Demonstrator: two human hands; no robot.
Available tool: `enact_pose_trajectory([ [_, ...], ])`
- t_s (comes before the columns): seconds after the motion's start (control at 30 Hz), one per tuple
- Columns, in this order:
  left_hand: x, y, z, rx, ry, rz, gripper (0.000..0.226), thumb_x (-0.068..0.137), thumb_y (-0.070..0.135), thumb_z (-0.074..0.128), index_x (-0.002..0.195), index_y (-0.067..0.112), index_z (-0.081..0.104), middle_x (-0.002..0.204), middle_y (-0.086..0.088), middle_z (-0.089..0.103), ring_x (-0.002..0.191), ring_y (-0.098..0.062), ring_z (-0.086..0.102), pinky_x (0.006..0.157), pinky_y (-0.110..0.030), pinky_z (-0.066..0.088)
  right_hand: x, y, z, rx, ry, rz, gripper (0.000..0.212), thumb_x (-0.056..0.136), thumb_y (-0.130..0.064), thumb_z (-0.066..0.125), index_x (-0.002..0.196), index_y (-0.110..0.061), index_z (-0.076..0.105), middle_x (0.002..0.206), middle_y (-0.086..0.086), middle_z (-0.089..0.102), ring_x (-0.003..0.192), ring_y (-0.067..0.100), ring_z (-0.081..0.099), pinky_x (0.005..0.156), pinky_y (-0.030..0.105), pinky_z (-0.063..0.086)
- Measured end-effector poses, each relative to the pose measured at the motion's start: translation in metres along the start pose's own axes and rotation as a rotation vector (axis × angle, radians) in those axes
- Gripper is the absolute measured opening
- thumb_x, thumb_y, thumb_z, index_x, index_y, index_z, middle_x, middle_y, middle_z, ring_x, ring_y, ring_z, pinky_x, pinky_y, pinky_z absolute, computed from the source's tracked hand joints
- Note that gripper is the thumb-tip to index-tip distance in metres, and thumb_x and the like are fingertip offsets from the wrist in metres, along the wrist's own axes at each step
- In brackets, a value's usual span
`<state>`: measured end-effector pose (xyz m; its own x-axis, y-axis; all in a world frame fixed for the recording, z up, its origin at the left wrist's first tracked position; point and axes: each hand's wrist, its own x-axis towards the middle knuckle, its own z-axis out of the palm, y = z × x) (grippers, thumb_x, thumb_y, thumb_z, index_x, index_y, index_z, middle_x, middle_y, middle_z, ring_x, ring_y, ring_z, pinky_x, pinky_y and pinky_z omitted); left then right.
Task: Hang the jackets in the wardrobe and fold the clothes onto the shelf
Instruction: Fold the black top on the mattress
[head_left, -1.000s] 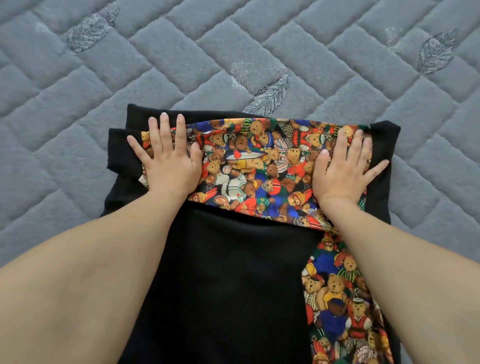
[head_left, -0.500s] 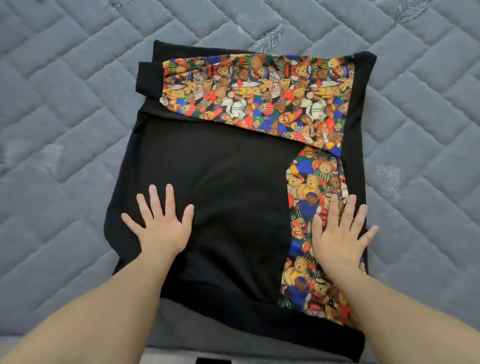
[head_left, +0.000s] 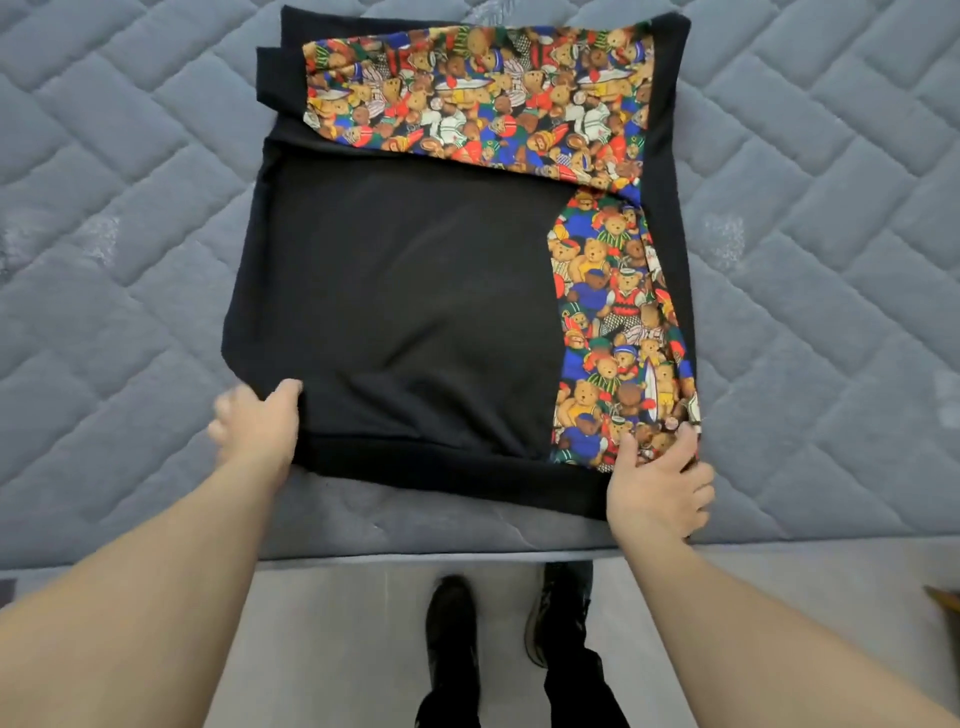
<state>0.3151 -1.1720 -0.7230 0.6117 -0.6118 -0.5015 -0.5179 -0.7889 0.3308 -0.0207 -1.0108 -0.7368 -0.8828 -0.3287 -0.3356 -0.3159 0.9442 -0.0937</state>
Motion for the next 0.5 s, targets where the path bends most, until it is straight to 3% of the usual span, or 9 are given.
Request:
enact_pose_trajectory([
  [0.07,0.000,0.010,-0.010,-0.171,-0.168,0.096,0.050,0.083,0.043,0.058,0.124,0.015,0.052,0.137,-0.008,0.048,0.126,-0.032,0.041,0.101,-0.044,0.038,-0.009,0.001,0.001,0.073,0.017,0.068,0.066,0.092,-0.055,0.052,0.145,-0.028,0.024,0.134,0.020,0.038,0.120,0.040,0.040,0.102,0.053,0.033],
  [0.17,-0.017,0.014,-0.016,-0.417,-0.292,0.097,0.040,0.084,0.039,0.057,0.116,0.019,0.044,0.119,-0.005,0.057,0.093,-0.020,0.054,0.074,-0.036,0.044,-0.017,-0.005,-0.001,0.139,-0.021,0.146,0.058,0.095,-0.048,0.052,0.143,-0.027,0.028,0.133,0.019,0.036,0.115,0.041,0.044,0.100,0.051,0.036],
  [0.23,-0.026,0.008,-0.019,-0.352,-0.169,0.047,0.044,0.091,0.049,0.046,0.115,0.013,0.038,0.118,-0.011,0.055,0.086,-0.024,0.052,0.070,-0.035,0.037,-0.018,-0.005,-0.003,0.204,-0.101,0.207,0.044,0.098,-0.038,0.050,0.137,-0.025,0.032,0.132,0.020,0.036,0.106,0.041,0.050,0.090,0.047,0.040],
  [0.3,-0.024,-0.012,-0.030,-0.102,0.025,-0.053,0.055,0.096,0.052,0.034,0.128,0.008,0.031,0.126,-0.022,0.054,0.105,-0.038,0.053,0.083,-0.042,0.035,-0.016,-0.004,-0.008,0.272,-0.171,0.251,0.030,0.097,-0.022,0.049,0.125,-0.023,0.037,0.131,0.020,0.037,0.087,0.038,0.048,0.076,0.041,0.039],
  [0.37,-0.022,-0.038,-0.046,0.201,0.158,-0.033,0.055,0.093,0.036,0.042,0.136,0.004,0.027,0.128,-0.029,0.051,0.118,-0.046,0.049,0.095,-0.050,0.035,-0.014,0.001,-0.013,0.237,-0.186,0.239,0.030,0.094,-0.014,0.048,0.120,-0.024,0.038,0.131,0.019,0.037,0.081,0.034,0.044,0.073,0.039,0.037],
  [0.43,-0.020,-0.060,-0.052,0.457,0.313,0.364,0.044,0.076,0.015,0.053,0.116,-0.001,0.043,0.111,-0.030,0.052,0.103,-0.047,0.052,0.084,-0.052,0.040,-0.016,0.002,-0.023,0.158,-0.231,0.165,0.040,0.091,-0.017,0.051,0.126,-0.024,0.035,0.129,0.018,0.033,0.083,0.035,0.045,0.074,0.039,0.040],
  [0.5,-0.029,-0.063,-0.052,0.623,0.251,0.881,0.036,0.066,0.016,0.058,0.099,0.006,0.052,0.097,-0.021,0.053,0.085,-0.042,0.054,0.069,-0.048,0.046,-0.022,0.006,-0.031,-0.105,-0.300,-0.065,0.064,0.084,-0.027,0.061,0.135,-0.027,0.022,0.123,0.015,0.027,0.094,0.035,0.049,0.079,0.039,0.045],
])
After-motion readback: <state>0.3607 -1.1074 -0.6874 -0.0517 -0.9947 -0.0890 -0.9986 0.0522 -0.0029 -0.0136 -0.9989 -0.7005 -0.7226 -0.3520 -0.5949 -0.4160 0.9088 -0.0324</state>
